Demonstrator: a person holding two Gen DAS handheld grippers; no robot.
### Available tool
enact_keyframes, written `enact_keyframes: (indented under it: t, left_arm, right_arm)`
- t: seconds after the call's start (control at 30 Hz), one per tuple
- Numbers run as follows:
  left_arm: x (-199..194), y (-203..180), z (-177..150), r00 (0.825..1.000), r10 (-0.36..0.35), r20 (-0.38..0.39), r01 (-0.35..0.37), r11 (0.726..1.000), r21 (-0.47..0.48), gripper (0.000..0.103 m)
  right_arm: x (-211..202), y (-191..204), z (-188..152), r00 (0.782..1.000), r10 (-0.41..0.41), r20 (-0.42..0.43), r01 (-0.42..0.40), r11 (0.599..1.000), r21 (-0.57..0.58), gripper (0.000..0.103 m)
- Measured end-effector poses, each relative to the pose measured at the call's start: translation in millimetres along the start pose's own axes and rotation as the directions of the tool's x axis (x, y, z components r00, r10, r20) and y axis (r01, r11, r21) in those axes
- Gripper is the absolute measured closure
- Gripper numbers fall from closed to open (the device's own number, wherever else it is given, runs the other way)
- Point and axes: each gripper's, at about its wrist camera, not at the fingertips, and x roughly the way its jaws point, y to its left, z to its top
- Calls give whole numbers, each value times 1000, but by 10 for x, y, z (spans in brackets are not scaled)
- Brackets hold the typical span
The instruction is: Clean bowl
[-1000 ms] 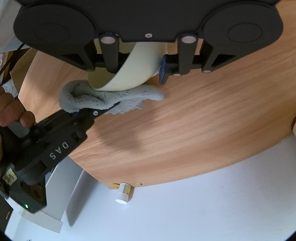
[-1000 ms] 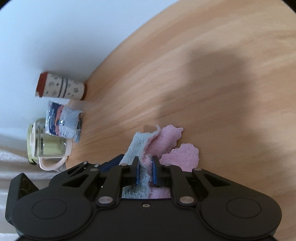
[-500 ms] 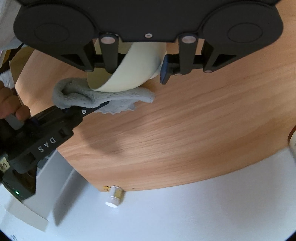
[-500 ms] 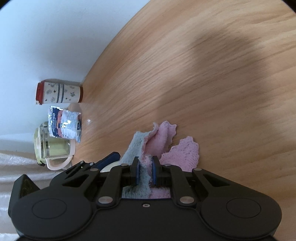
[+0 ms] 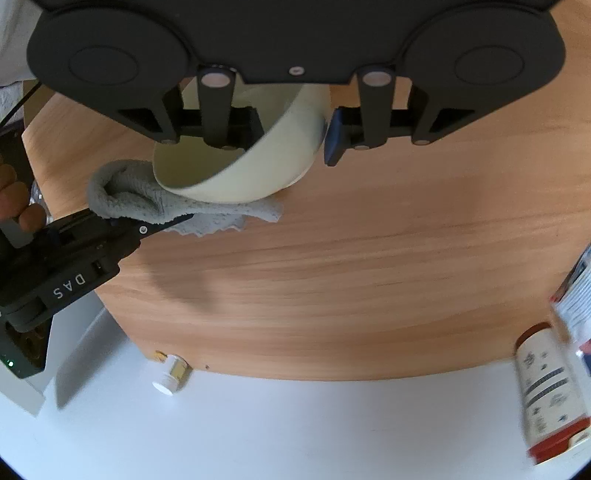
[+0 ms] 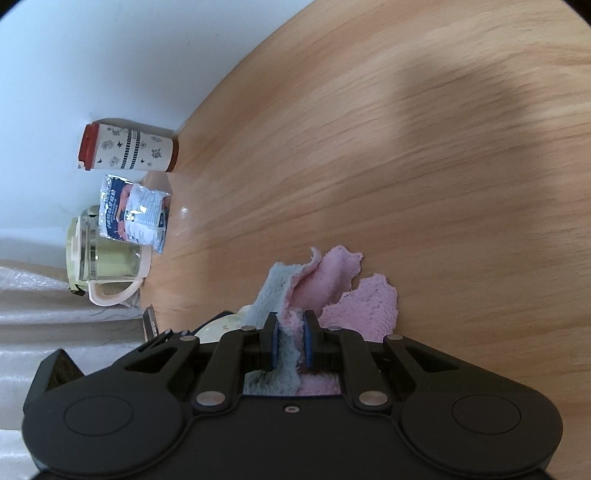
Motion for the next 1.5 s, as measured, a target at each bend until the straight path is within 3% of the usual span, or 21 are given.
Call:
enact_keyframes:
  t: [0.2, 0.43, 0.5, 0.57, 0.67, 0.9, 1.03, 1.37, 1.5]
  left_arm:
    - [-79, 202, -192, 999, -34, 12, 35, 990, -136, 66]
    - [26, 306, -248, 999, -38, 24, 43, 978, -206, 84]
    - [30, 316, -280, 999, -35, 33, 42, 975, -218, 94]
    - [24, 311, -312, 999, -16, 35, 23, 977, -210, 96]
    - [0, 271, -301, 999, 7, 42, 1, 983, -184, 96]
    - [-16, 28, -89, 996, 61, 63, -60, 998, -3, 94]
    - [-3, -132, 45, 995, 49, 84, -56, 995, 88, 90]
    - [85, -295, 163, 996, 16, 84, -30, 986, 167, 89]
    - [96, -306, 174, 997, 5, 81, -20, 983, 184, 88]
  right_arm:
    - [28, 51, 7, 1000, -1, -16, 1, 1000, -13, 88]
    - [61, 81, 2, 999, 1, -36, -1, 1000, -14, 88]
    - [73, 89, -8, 999, -7, -42, 6, 1000, -23, 88]
    - [83, 98, -11, 999, -6, -45, 5, 1000, -23, 88]
    - [90, 97, -17, 999, 1, -49, -2, 1000, -17, 88]
    - [53, 96, 8, 997, 73, -38, -71, 996, 51, 88]
    - [29, 217, 20, 995, 96, -19, -95, 995, 41, 88]
    - [11, 628, 23, 997, 77, 14, -76, 994, -75, 89]
    - [-40, 484, 27, 998, 64, 28, -62, 997, -54, 89]
